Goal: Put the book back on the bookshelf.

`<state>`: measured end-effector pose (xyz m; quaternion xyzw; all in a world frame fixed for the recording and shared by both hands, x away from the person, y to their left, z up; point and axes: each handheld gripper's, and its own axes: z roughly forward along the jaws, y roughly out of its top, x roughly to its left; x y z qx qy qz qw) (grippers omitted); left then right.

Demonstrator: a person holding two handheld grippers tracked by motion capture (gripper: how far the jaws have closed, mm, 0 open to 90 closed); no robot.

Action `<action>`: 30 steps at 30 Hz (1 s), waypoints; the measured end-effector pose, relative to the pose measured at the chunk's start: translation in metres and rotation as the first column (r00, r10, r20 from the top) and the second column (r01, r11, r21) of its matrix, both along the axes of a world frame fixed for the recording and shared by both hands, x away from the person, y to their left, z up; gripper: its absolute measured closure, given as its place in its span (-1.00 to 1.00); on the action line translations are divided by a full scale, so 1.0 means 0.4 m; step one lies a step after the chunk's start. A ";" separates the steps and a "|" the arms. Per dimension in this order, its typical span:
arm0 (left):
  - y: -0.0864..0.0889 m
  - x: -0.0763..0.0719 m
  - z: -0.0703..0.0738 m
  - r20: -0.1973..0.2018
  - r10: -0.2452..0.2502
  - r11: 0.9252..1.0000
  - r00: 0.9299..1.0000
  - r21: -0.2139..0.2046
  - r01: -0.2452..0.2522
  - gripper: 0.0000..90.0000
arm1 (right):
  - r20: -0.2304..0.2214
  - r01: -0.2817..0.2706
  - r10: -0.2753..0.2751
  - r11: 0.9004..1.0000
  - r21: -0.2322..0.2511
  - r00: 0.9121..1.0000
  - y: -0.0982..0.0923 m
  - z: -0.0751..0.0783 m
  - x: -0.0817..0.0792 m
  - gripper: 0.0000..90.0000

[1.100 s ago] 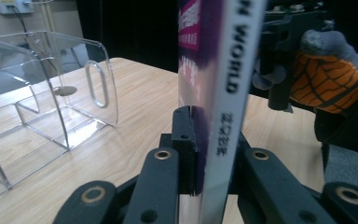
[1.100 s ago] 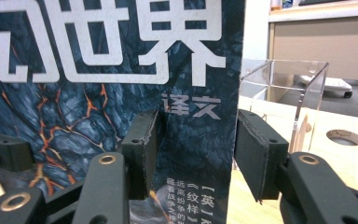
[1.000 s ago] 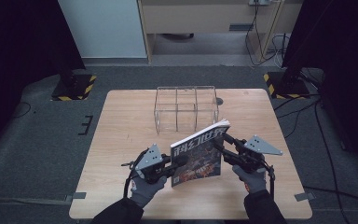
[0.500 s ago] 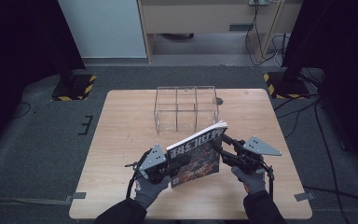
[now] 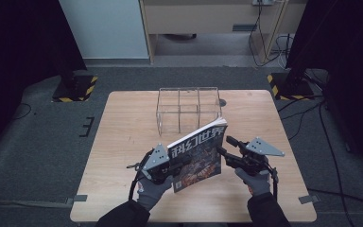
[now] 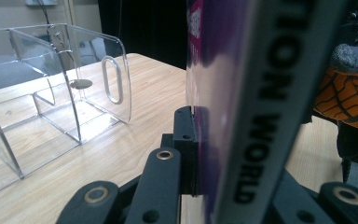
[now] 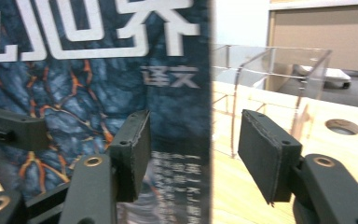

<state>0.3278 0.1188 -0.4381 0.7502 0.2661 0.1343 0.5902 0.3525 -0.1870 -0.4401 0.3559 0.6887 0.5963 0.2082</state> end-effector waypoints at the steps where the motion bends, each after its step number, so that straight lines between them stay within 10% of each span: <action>1: 0.002 -0.001 0.003 -0.002 0.009 1.000 1.000 -0.001 -0.009 0.83 | -0.001 0.015 -0.015 1.000 -0.002 1.000 -0.004 0.000 0.002 -0.06; 17: 0.051 -0.010 0.074 0.004 0.058 0.998 0.998 -0.035 -0.057 0.83 | -0.056 0.131 -0.136 0.987 -0.090 0.989 -0.049 -0.036 0.020 -0.17; 30: 0.117 -0.007 0.130 0.035 0.134 0.987 0.990 -0.094 -0.131 0.83 | -0.112 0.203 -0.230 0.955 -0.215 0.967 -0.071 -0.078 0.039 -0.33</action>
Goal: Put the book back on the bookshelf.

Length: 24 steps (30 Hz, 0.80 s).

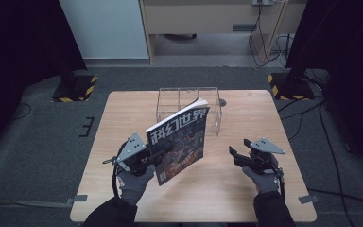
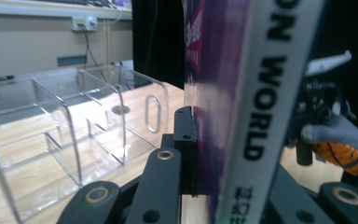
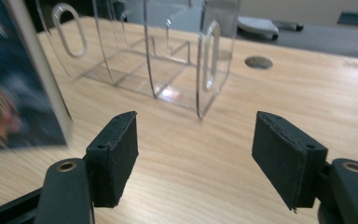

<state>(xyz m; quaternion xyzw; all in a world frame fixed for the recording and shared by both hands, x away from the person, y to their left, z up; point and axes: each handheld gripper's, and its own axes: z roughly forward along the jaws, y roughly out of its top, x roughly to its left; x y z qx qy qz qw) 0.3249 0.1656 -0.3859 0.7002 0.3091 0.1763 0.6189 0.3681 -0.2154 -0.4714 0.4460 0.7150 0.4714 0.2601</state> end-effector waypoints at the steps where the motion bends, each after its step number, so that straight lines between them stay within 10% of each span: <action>1: 0.006 0.000 0.005 0.002 0.007 1.000 1.000 -0.004 -0.007 0.83 | -0.011 0.006 -0.006 1.000 -0.010 1.000 -0.002 -0.005 0.001 -0.34; 24: 0.077 0.013 0.054 0.014 0.108 0.993 0.994 -0.052 -0.107 0.83 | -0.193 0.055 -0.087 0.985 -0.166 0.977 -0.050 -0.107 0.035 -0.65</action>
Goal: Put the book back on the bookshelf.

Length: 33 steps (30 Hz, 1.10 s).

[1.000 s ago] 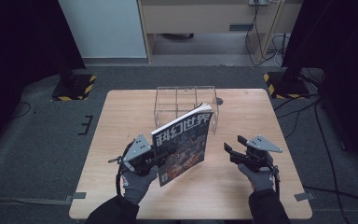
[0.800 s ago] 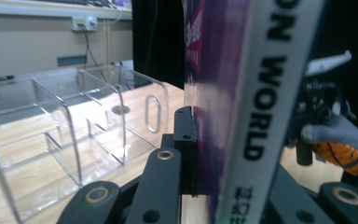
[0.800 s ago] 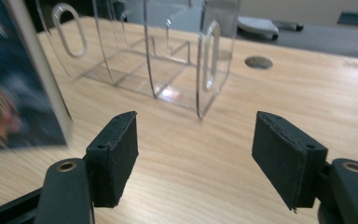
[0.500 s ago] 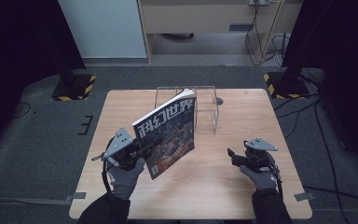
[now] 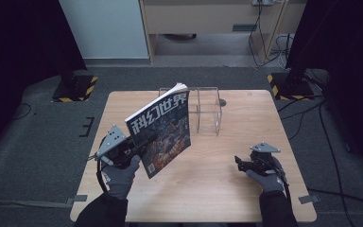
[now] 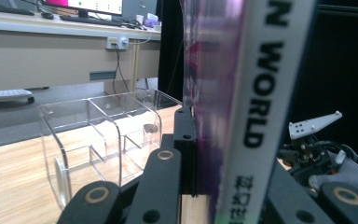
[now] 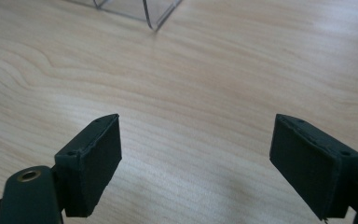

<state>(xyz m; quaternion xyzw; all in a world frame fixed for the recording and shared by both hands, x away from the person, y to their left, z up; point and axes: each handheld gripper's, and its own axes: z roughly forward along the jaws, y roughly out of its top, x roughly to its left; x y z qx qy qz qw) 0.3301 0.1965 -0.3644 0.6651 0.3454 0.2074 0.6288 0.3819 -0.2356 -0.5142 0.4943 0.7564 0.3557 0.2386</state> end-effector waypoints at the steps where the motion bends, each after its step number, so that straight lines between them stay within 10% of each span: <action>1: 0.001 0.004 0.002 0.001 0.000 1.000 1.000 0.000 0.000 0.83 | -0.007 -0.009 0.009 1.000 -0.012 1.000 -0.001 -0.003 0.001 -0.66; 33: 0.021 0.111 0.104 0.043 0.129 0.990 0.991 -0.059 -0.126 0.83 | -0.080 -0.001 -0.001 1.000 -0.023 0.997 -0.012 -0.061 0.006 -0.80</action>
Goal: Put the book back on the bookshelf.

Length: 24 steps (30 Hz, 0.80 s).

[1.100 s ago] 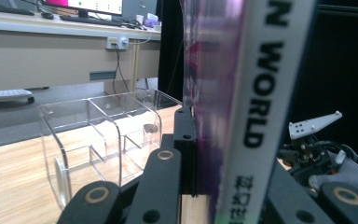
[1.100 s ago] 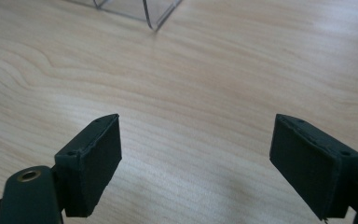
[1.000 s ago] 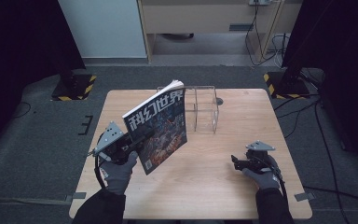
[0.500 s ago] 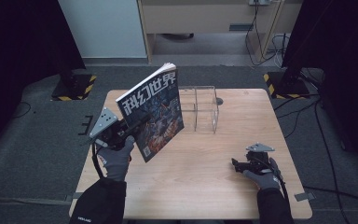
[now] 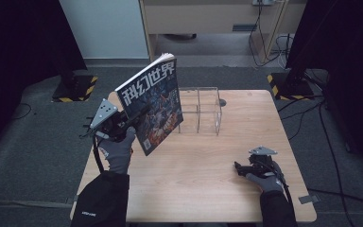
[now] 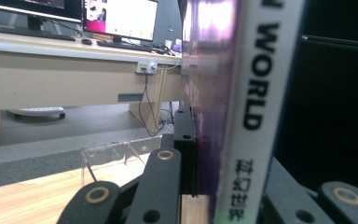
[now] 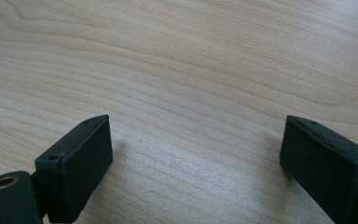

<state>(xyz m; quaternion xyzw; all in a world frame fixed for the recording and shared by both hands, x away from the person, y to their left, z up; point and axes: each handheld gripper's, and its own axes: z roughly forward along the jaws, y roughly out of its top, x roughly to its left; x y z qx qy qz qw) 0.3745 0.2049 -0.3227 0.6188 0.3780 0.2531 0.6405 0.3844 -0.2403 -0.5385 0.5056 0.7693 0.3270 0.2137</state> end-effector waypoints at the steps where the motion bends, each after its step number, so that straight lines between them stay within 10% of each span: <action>1: 0.000 0.001 0.003 0.003 0.003 1.000 1.000 -0.001 -0.003 0.83 | 0.000 0.002 -0.002 1.000 0.000 1.000 0.000 0.000 0.000 -0.80; 24: 0.007 0.089 0.036 0.005 0.086 0.996 0.996 -0.036 -0.086 0.83 | -0.016 0.035 -0.036 0.999 -0.007 0.999 0.008 -0.002 0.006 -0.95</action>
